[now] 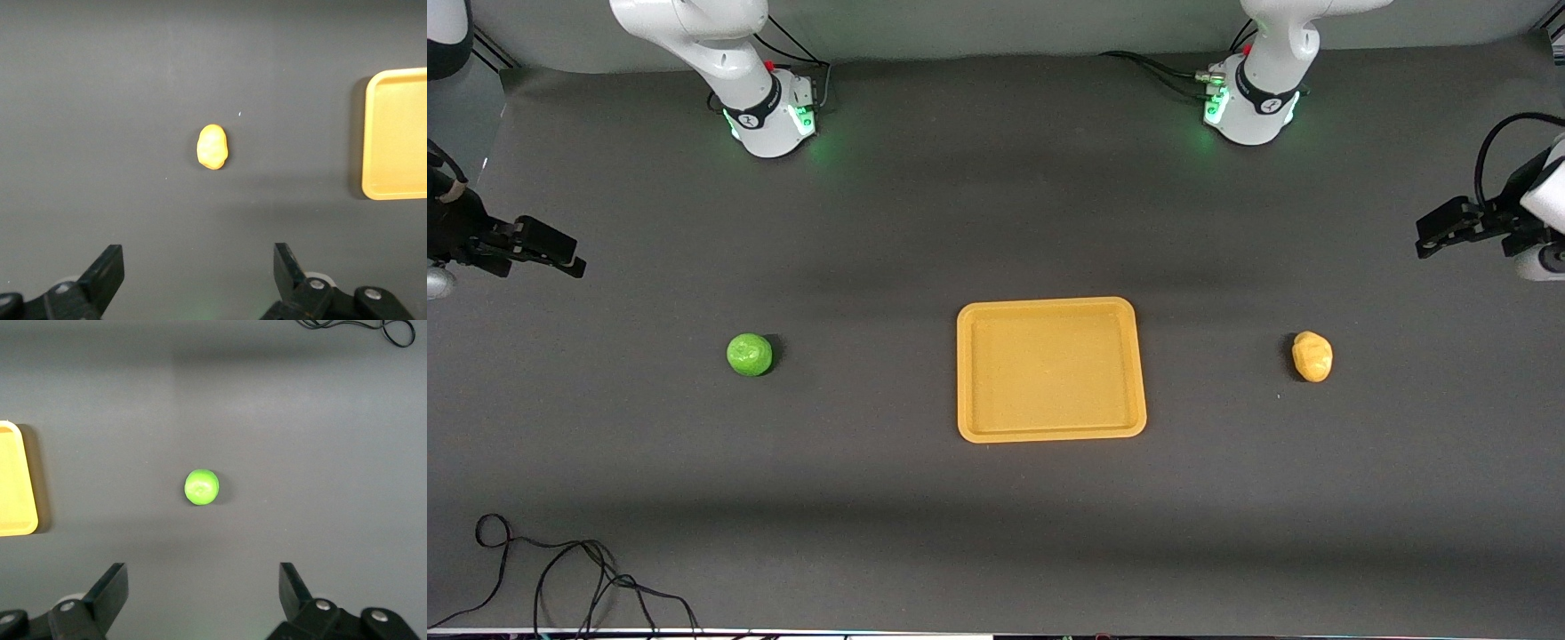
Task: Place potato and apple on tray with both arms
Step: 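Lower the left gripper onto the potato while the right gripper reaches the apple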
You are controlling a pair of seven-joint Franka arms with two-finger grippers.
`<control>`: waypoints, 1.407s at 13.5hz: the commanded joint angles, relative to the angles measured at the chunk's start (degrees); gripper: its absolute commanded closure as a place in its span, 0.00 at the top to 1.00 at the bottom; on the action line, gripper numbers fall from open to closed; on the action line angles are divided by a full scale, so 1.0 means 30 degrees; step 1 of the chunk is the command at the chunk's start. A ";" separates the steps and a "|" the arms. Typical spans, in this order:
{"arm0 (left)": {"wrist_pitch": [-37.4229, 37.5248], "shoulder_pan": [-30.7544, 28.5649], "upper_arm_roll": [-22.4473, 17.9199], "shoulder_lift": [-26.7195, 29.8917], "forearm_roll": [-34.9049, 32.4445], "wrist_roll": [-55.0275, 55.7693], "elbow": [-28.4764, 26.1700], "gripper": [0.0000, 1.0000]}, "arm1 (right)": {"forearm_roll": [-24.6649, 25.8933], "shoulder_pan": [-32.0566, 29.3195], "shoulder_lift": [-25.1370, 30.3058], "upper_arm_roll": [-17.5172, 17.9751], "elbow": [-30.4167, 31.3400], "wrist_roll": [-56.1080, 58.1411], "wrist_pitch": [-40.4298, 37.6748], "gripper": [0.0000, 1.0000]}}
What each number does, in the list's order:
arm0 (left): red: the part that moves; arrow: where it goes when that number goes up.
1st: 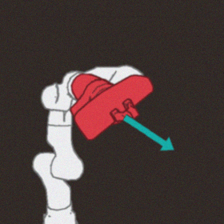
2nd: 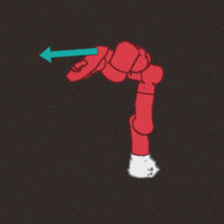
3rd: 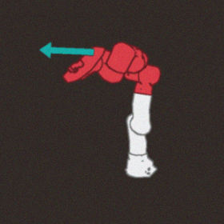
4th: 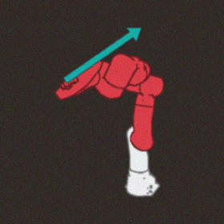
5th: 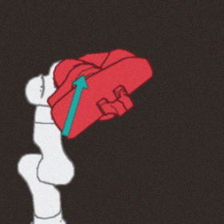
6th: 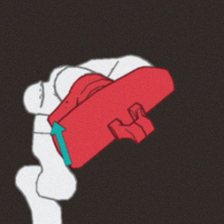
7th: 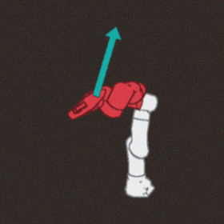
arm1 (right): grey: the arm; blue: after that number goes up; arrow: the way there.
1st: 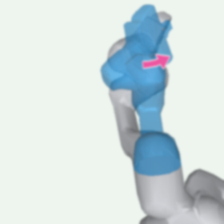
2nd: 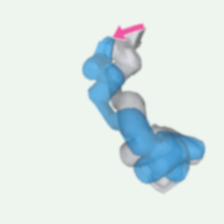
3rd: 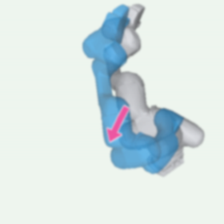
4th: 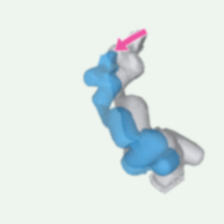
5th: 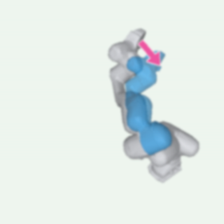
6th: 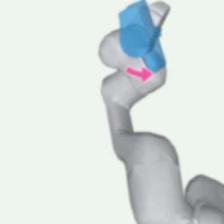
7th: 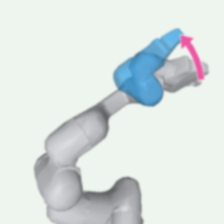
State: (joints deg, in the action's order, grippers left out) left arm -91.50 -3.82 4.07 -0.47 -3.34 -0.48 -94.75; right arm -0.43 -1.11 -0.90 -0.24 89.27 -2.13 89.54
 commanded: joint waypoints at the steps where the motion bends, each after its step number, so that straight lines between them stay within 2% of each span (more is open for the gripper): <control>1: -0.1690 -0.0018 0.0109 -0.2589 -0.0614 0.0072 0.0031 1.00 | 0.0025 0.0135 -0.0139 0.0052 -0.0108 0.0446 -0.0199 1.00; 4: -0.4441 -0.0163 0.0080 -0.5054 -0.0614 0.0189 -0.0785 1.00 | -0.0004 0.0136 -0.0314 0.0053 -0.0079 0.1439 -0.0170 1.00; 6: -0.6492 -0.0135 0.0080 -0.5323 -0.0643 0.0451 -0.2771 1.00 | -0.0092 0.0048 -0.0636 0.0052 -0.0021 0.1472 0.0034 1.00; 9: -1.0882 -0.0222 0.0051 -0.5323 -0.0702 0.0980 -0.6493 1.00 | -0.1438 0.0193 -0.1164 0.0110 0.0155 0.1472 0.0416 1.00; 12: -1.4168 -0.0603 0.0051 -0.5819 -0.0702 0.0980 -0.8548 1.00 | -0.1469 0.0399 -0.1224 0.0111 0.0885 0.1472 0.1144 1.00; 14: -1.5694 -0.0719 0.0051 -0.6404 -0.0702 0.0980 -0.9429 1.00 | -0.1411 0.0487 -0.1427 0.0111 0.1732 0.1121 0.2517 1.00; 19: -1.8273 -0.1306 0.0051 -0.8278 -0.0702 0.0922 -0.9638 0.99 | -0.1323 0.1160 -0.1516 0.0111 0.5714 0.1149 0.6500 0.98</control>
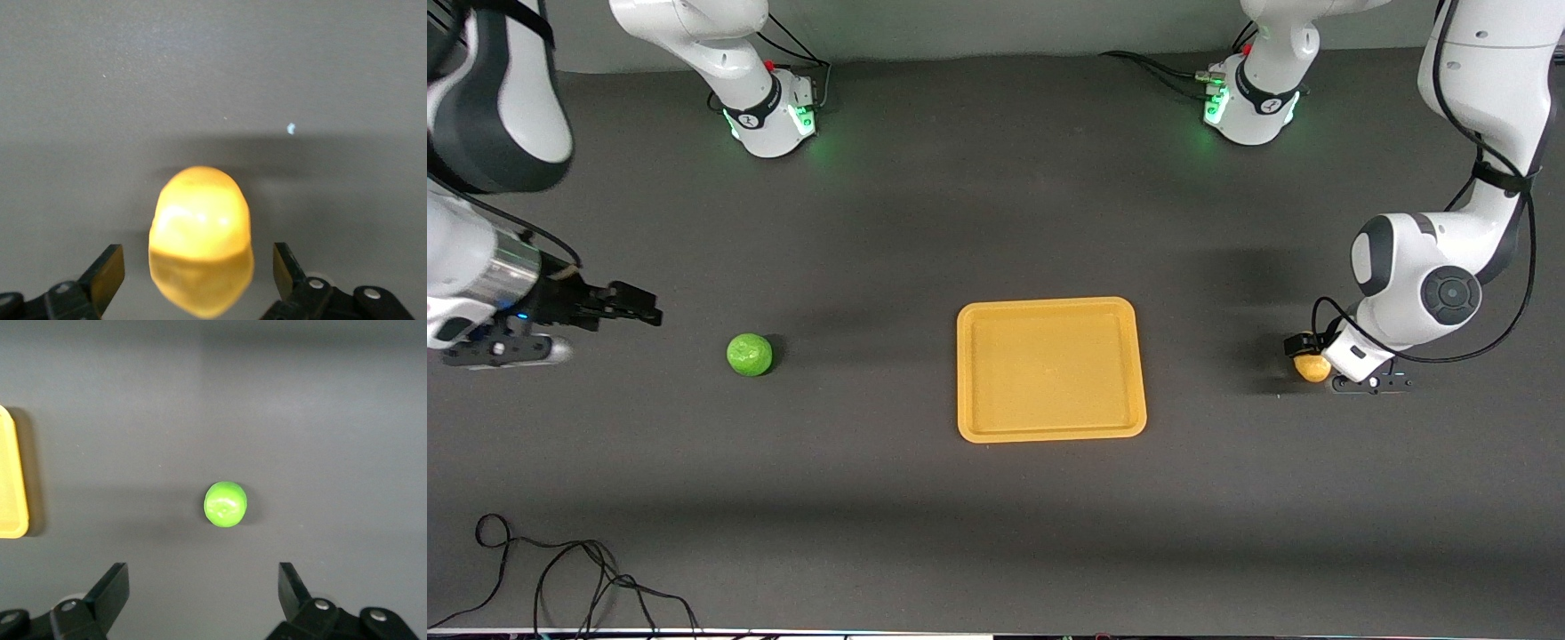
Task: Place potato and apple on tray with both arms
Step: 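Lower the left gripper onto the potato while the right gripper reaches the apple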
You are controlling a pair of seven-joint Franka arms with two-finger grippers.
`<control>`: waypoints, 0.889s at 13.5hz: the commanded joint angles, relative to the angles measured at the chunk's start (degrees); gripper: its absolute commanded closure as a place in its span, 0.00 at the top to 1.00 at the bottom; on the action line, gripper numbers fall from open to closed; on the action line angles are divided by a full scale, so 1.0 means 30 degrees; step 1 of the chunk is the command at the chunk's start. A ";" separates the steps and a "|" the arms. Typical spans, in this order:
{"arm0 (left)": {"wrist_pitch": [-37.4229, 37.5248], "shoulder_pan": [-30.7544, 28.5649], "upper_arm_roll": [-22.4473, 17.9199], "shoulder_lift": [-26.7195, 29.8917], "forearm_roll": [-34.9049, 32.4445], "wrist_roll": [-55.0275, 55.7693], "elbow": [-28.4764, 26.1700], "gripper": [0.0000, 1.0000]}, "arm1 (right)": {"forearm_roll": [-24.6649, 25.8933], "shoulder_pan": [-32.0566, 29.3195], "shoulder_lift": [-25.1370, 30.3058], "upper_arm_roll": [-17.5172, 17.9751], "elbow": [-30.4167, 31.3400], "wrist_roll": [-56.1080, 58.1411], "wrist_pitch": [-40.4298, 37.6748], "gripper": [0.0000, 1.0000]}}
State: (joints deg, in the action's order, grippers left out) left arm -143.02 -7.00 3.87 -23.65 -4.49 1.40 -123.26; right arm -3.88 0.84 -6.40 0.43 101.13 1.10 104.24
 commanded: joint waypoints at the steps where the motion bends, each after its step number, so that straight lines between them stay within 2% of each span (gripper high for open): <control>1: -0.1513 -0.0245 0.0116 -0.0815 -0.0321 0.0295 -0.0105 0.98 | 0.0091 0.0568 -0.0003 -0.0114 0.2349 0.0393 0.2305 0.98; 3: -0.1605 -0.0244 0.0116 -0.0848 -0.0321 0.0324 -0.0075 0.85 | 0.1668 0.1383 -0.0940 -0.0085 0.2560 0.0601 0.2547 0.95; 4: -0.1489 -0.0216 0.0116 -0.0789 -0.0321 0.0324 -0.0046 0.74 | 0.1937 0.1621 -0.1117 -0.0114 0.2589 0.0456 0.2663 0.94; 5: -0.1343 -0.0215 0.0145 -0.0760 -0.0321 0.0382 -0.0017 0.60 | 0.1910 0.1652 -0.1177 -0.0114 0.2705 0.0251 0.2722 0.93; 6: -0.1225 -0.0186 0.0145 -0.0672 -0.0321 0.0441 0.0012 0.40 | 0.1939 0.1623 -0.1381 -0.0172 0.2909 0.0220 0.2983 0.93; 8: -0.0731 -0.0157 0.0145 -0.0409 -0.0321 0.0529 0.0100 0.06 | 0.1998 0.1536 -0.1383 -0.0173 0.4367 0.0046 0.4821 0.94; 9: 0.0086 -0.0157 0.0203 -0.0205 -0.0292 0.0559 0.0275 0.00 | 0.2056 0.1506 -0.1383 -0.0173 0.4985 0.0015 0.5905 0.94; 12: 0.3656 0.0397 0.0611 0.1081 -0.0205 0.0734 0.1385 0.00 | 0.2056 0.1506 -0.2171 -0.0173 0.5518 -0.0044 0.7408 0.98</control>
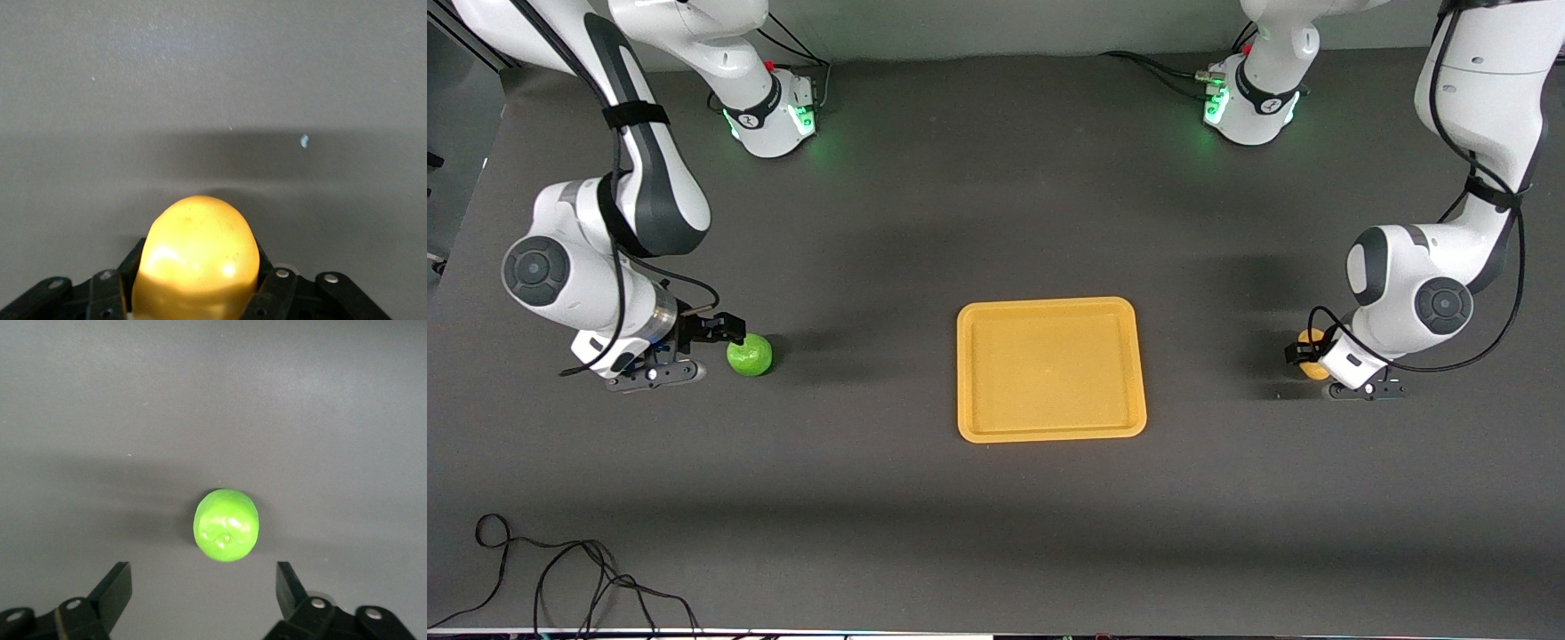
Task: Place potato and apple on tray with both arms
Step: 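Lower the left gripper onto the potato while the right gripper reaches the apple, then carry the potato onto the tray while the right gripper grasps the apple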
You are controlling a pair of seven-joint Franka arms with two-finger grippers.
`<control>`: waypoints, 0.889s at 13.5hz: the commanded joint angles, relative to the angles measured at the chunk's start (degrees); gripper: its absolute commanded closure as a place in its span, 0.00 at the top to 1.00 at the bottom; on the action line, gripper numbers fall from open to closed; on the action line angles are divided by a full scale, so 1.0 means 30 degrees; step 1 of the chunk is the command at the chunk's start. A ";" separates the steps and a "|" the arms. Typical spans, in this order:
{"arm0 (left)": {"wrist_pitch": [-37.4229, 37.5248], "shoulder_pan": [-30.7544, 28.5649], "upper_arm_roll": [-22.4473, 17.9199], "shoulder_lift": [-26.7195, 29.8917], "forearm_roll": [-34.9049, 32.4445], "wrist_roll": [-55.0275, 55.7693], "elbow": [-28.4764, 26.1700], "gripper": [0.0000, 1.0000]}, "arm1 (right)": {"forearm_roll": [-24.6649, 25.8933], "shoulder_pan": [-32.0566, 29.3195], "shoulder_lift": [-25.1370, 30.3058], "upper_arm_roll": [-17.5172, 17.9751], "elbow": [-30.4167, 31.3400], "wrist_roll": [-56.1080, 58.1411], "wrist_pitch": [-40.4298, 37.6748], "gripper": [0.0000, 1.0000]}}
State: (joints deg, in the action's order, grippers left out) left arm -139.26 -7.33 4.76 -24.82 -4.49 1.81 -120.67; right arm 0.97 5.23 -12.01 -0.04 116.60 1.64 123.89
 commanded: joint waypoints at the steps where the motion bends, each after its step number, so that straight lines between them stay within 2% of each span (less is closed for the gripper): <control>1: 0.3661 0.0975 0.0434 0.2229 -0.0117 0.0742 0.0931 0.00 | 0.0437 0.0045 -0.0391 -0.0015 0.0390 -0.0254 0.1037 0.98; 4: 0.6390 0.2993 0.0464 0.4020 0.0030 0.1441 0.2394 0.00 | 0.0437 0.0015 -0.1238 -0.0220 0.0593 -0.0460 0.1650 0.98; 7: 0.9788 0.6271 0.0493 0.3996 0.0031 0.5389 0.5787 0.00 | 0.0437 0.0015 -0.1532 -0.0249 0.2406 -0.0460 0.4368 0.99; 10: 0.9829 0.8737 0.0493 0.2828 0.0583 0.8761 0.7142 0.00 | 0.0437 0.0015 -0.2556 -0.0249 0.3026 -0.0665 0.5928 0.99; 12: 0.8720 0.9793 0.0493 0.1715 0.1201 0.9908 0.7671 0.00 | 0.0466 0.0015 -0.2881 -0.0278 0.2997 -0.0665 0.5990 0.99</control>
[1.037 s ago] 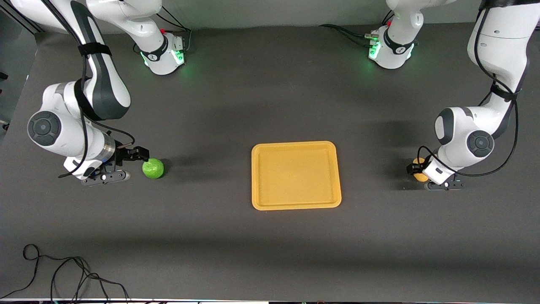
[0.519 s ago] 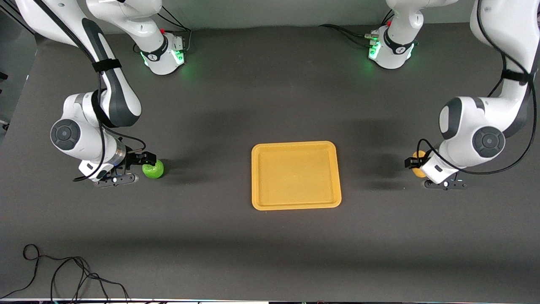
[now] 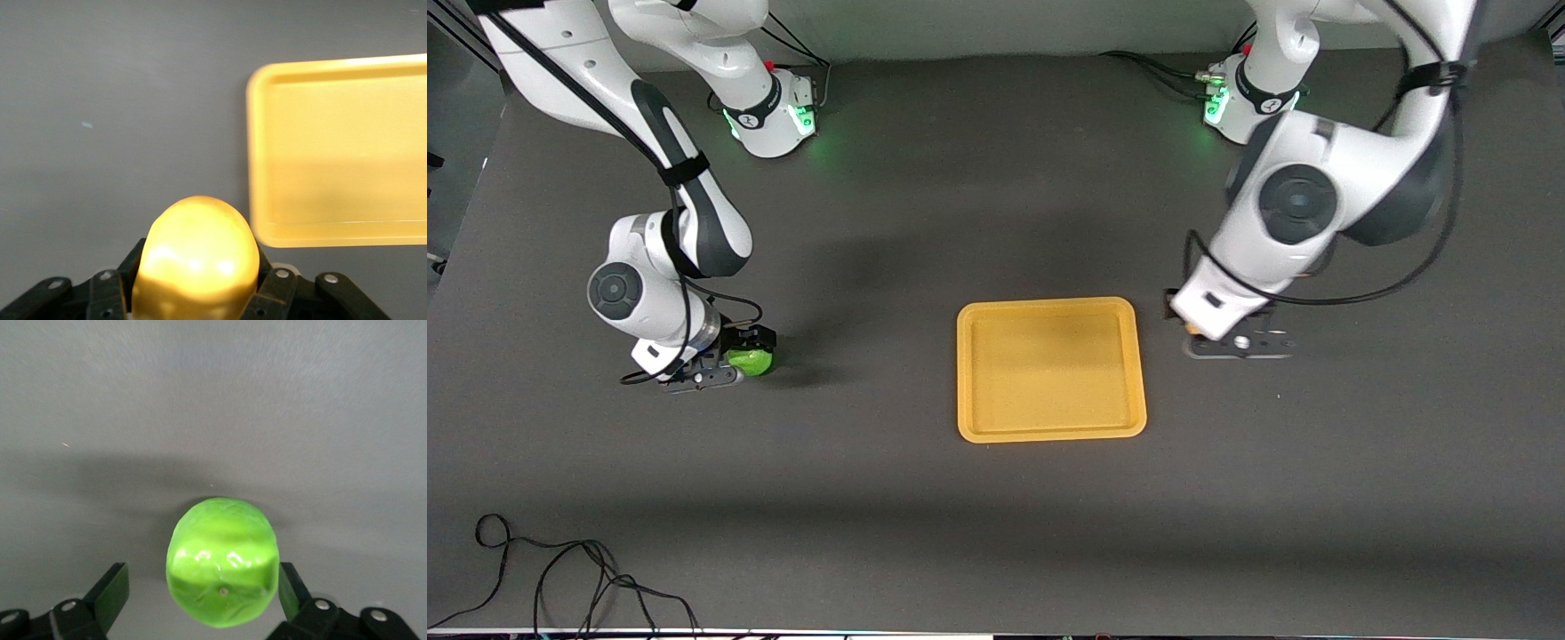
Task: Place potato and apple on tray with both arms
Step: 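Carry the potato onto the tray while the right gripper grasps the apple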
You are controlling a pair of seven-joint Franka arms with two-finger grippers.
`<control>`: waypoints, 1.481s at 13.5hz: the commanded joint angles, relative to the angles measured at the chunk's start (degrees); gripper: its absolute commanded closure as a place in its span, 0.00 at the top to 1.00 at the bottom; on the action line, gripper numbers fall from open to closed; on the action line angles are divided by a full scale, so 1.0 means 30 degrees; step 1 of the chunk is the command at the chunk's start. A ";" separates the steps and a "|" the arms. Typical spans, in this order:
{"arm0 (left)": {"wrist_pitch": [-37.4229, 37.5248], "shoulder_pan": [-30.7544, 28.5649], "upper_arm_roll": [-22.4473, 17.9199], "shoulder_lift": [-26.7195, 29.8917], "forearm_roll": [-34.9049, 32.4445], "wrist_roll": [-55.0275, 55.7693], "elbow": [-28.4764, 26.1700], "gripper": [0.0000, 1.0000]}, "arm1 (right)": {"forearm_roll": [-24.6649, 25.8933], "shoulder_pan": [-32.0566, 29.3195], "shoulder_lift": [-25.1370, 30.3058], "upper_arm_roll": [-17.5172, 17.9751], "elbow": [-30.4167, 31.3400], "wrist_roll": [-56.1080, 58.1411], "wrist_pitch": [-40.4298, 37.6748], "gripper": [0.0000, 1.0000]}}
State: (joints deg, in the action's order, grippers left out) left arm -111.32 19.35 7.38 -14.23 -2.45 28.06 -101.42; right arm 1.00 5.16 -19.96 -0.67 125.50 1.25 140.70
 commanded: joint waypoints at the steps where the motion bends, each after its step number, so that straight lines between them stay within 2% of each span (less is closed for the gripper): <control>1: -0.1440 0.1282 -0.0381 -0.2488 0.0495 0.1861 0.1344 0.00 | 0.0546 0.0096 -0.0232 -0.0158 0.0032 -0.0503 0.0326 0.99; 3: -0.3139 0.1694 -0.0381 -0.4039 0.0495 0.2685 0.1403 0.00 | 0.1363 0.0096 -0.0203 -0.0188 0.0032 -0.0532 0.0064 0.99; 5: -0.5190 0.2132 -0.0381 -0.5739 0.0408 0.3651 0.1432 0.00 | 0.1397 0.0067 -0.0377 -0.0363 0.0032 -0.0532 0.0062 0.99; 7: -0.6133 0.2252 -0.0381 -0.7001 0.0495 0.3801 0.1811 0.00 | 0.1397 0.0067 -0.0553 -0.0393 -0.0026 -0.0561 0.0179 0.94; 8: -0.6165 0.2252 -0.0381 -0.7354 0.0495 0.3860 0.1987 0.00 | 0.1397 0.0125 -0.0757 -0.0393 -0.0114 -0.0620 0.0179 0.87; 11: -0.6720 0.2369 -0.0410 -0.7970 0.0466 0.3919 0.2018 0.00 | 0.1397 0.0213 -0.0731 -0.0393 -0.0290 -0.1553 0.0122 0.57; 13: -0.6927 0.2369 -0.0410 -0.8206 0.0466 0.4035 0.2048 0.00 | 0.1397 0.0272 -0.0526 -0.0306 -0.0726 -0.2025 -0.0199 0.48; 14: -0.6927 0.2369 -0.0410 -0.8265 0.0292 0.4210 0.2019 0.03 | 0.1397 0.0359 -0.0467 -0.0247 -0.1658 -0.2085 -0.1449 0.44; 15: -0.6927 0.2369 -0.0439 -0.8266 0.0232 0.4241 0.1960 0.12 | 0.1368 0.0853 -0.0437 -0.0276 -0.2798 -0.2085 -0.3259 0.44; 18: -0.6927 0.2369 -0.0498 -0.8324 0.0144 0.4241 0.1930 0.30 | 0.1280 0.2169 -0.0261 -0.0247 -0.5935 -0.3489 -0.7486 0.43; 19: -0.6956 0.2340 -0.0527 -0.8412 0.0115 0.4241 0.1930 0.43 | 0.1251 0.2872 -0.0261 -0.0276 -0.6757 -0.3607 -0.8337 0.43; 20: -0.6957 0.2340 -0.0527 -0.8441 0.0114 0.4241 0.1930 0.64 | 0.1163 0.3199 -0.0290 -0.0247 -0.7345 -0.4015 -0.8897 0.43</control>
State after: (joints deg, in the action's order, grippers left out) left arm -132.04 25.24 6.79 -38.67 -1.48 39.27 -96.70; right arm 3.48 11.68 -20.55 -1.13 107.59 -7.41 118.29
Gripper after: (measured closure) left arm 0.379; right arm 0.256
